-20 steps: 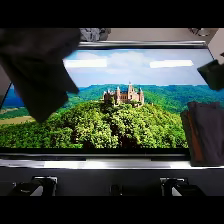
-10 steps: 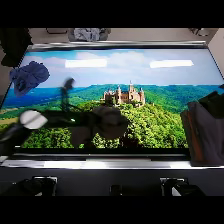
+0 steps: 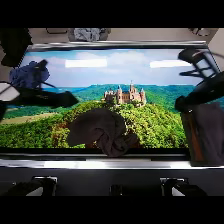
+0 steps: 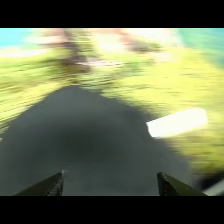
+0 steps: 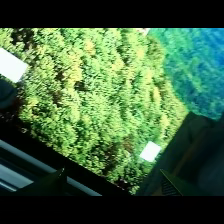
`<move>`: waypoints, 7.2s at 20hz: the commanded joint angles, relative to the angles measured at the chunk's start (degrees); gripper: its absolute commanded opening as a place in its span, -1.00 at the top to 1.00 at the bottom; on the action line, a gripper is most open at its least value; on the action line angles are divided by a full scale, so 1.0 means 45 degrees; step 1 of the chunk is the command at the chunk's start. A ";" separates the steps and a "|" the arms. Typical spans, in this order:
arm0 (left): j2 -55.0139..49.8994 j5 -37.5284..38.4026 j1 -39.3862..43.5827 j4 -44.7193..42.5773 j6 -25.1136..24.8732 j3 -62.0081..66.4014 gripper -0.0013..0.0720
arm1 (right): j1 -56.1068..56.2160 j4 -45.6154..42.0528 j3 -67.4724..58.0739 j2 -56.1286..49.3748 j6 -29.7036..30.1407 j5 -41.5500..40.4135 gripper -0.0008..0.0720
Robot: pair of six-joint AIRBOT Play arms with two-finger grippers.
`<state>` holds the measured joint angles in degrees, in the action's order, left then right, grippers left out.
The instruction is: Fold the shirts.
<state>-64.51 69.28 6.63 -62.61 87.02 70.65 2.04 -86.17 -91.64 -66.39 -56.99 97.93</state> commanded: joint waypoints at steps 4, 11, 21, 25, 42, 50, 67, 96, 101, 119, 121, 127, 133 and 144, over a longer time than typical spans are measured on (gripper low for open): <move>0.0495 0.2822 -0.4891 -0.1345 -0.0350 -0.4629 -0.96 | 0.0000 0.1739 0.6387 -0.0573 0.0282 -0.1948 -0.88; 0.0529 -0.0228 -0.2963 0.0699 -0.0792 -0.8446 -0.96 | 0.0000 0.2059 0.8913 -0.0568 0.0291 -0.2390 -0.96; -0.0675 -0.3060 -0.0874 0.1734 0.0554 -0.8568 0.13 | 0.0000 0.5450 0.8995 -0.1836 -0.0335 -0.4643 -0.98; -0.0578 -0.3211 -0.0899 0.1734 0.0656 -0.8466 0.88 | 0.0534 0.7028 0.8995 -0.2773 -0.0622 -0.6052 -0.98; 0.5571 -0.5197 -0.3172 -0.0651 -0.1258 0.1622 0.89 | 0.0452 0.1593 0.1953 0.1268 0.0005 -0.8383 0.87; 0.6421 -0.4838 -0.4920 0.1588 0.0097 0.7169 0.89 | -0.0253 0.0908 -0.3327 0.5523 -0.0092 -0.8786 0.87; 0.5134 -0.4770 -0.4483 0.1263 -0.2929 -0.4172 0.88 | -0.0253 0.0471 0.0816 -0.1452 0.0078 -0.6771 0.87; -0.0311 -0.6479 -0.3070 0.1107 -0.5673 -0.5226 0.88 | -0.2161 0.8835 1.3090 0.1044 -0.2458 -0.8306 -0.98; -0.0316 -0.6091 -0.3055 0.1117 -0.5668 -0.5231 0.88 | 0.1103 1.0423 1.3979 0.1156 -0.4362 -1.0831 -0.97; -0.0301 -0.6003 -0.3070 0.0763 -0.5673 -0.5226 0.88 | 0.4041 0.9724 1.3736 -0.0175 -0.8592 -1.7539 0.87; -0.0233 -0.5804 -0.3070 0.0311 -0.5678 -0.5226 0.88 | 0.2395 0.8189 1.2842 -0.0175 -0.5950 -1.5523 0.87; 0.0000 -0.3220 -0.2599 0.0534 -0.5523 -0.5260 0.88 | -0.4046 0.4575 0.9530 -0.0185 -0.4352 -1.2439 0.87; 0.0000 -0.3303 -0.1316 0.0597 -0.5328 -0.5265 0.88 | -0.4153 0.5561 0.9335 -0.0306 -0.1656 -0.9811 -0.46; 0.0005 -0.3249 -0.1307 0.0588 -0.5333 -0.5265 0.88 | -0.4129 0.6382 1.4120 0.0563 -0.0544 -0.5022 -0.92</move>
<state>-64.53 54.63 0.71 -59.96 62.98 46.98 -16.56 -65.28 -36.25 -64.64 -60.07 78.28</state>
